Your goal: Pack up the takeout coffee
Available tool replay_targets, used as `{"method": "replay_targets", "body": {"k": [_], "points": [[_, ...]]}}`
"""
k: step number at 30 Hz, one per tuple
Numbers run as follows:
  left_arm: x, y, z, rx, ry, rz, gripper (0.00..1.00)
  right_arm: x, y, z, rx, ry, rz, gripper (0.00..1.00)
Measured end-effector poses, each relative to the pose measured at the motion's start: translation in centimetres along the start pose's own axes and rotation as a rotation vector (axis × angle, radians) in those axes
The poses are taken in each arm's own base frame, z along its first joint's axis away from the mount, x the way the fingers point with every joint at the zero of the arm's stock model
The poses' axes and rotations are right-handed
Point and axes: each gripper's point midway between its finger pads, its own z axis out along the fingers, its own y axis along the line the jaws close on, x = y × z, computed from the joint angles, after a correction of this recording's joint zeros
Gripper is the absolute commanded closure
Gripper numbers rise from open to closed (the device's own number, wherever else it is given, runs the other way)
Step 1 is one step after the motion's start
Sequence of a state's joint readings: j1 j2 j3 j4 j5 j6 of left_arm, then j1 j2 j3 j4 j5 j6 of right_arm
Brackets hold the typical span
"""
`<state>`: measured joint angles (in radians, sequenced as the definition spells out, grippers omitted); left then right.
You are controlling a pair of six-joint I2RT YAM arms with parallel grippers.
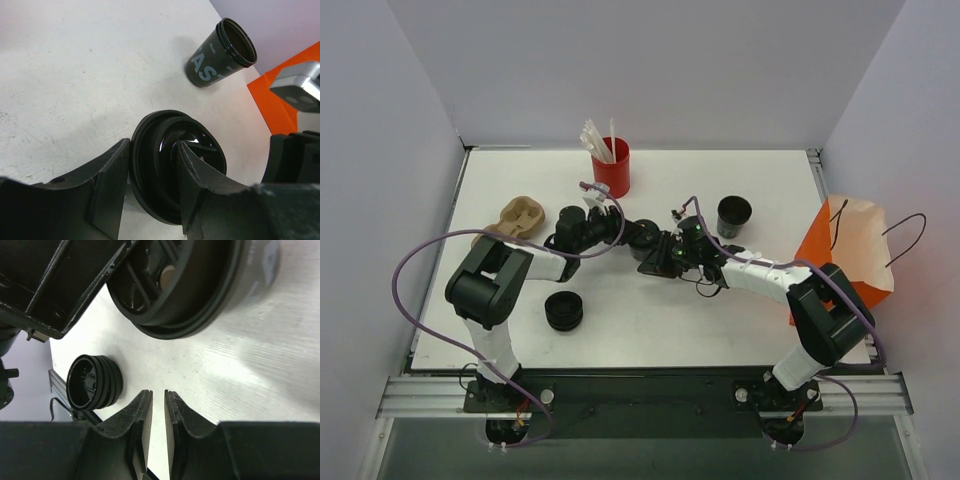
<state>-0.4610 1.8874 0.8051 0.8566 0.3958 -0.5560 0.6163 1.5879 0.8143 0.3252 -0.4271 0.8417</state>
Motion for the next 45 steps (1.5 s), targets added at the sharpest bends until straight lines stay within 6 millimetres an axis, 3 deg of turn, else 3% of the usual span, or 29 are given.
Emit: {"method": "replay_targets", "body": {"k": [4,6,10,13,15,21,26,31,34,38,45], "points": [[0.1,-0.1,0.2,0.019,0.015,0.018,0.52,-1.8,-0.1,-2.0,0.023,-0.026,-0.052,0.73],[0.1,-0.3,0.4,0.034,0.027,0.022,0.52,-4.2,0.6,-3.2,0.011,-0.063,-0.085,0.71],[0.3,-0.5,0.7,0.061,0.051,0.037,0.52,-11.0,1.8,-6.0,0.003,-0.168,-0.184,0.60],[0.4,-0.7,0.9,0.075,0.061,0.038,0.52,-14.3,2.1,-7.3,-0.025,-0.193,-0.229,0.52],[0.4,-0.8,1.0,0.084,0.067,0.040,0.52,-15.2,1.4,-7.0,-0.039,-0.166,-0.239,0.51],[0.5,-1.0,1.2,0.113,0.088,0.050,0.52,-13.3,-1.1,-3.9,-0.075,0.026,-0.227,0.50],[0.6,-1.0,1.3,0.116,0.097,0.049,0.53,-12.1,-1.8,-2.4,-0.106,0.110,-0.209,0.51],[0.6,-1.0,1.3,0.115,0.098,0.049,0.53,-11.9,-2.1,-1.2,-0.123,0.147,-0.198,0.59],[0.6,-1.0,1.3,0.115,0.097,0.046,0.53,-11.1,-3.6,0.1,-0.087,0.165,-0.174,0.63],[0.7,-1.0,1.3,0.121,0.093,0.048,0.53,-10.4,-3.8,0.2,-0.138,0.132,-0.124,0.78],[0.7,-1.1,1.4,0.129,0.088,0.048,0.53,-10.3,-3.5,0.1,-0.213,0.032,-0.107,0.81]]}}
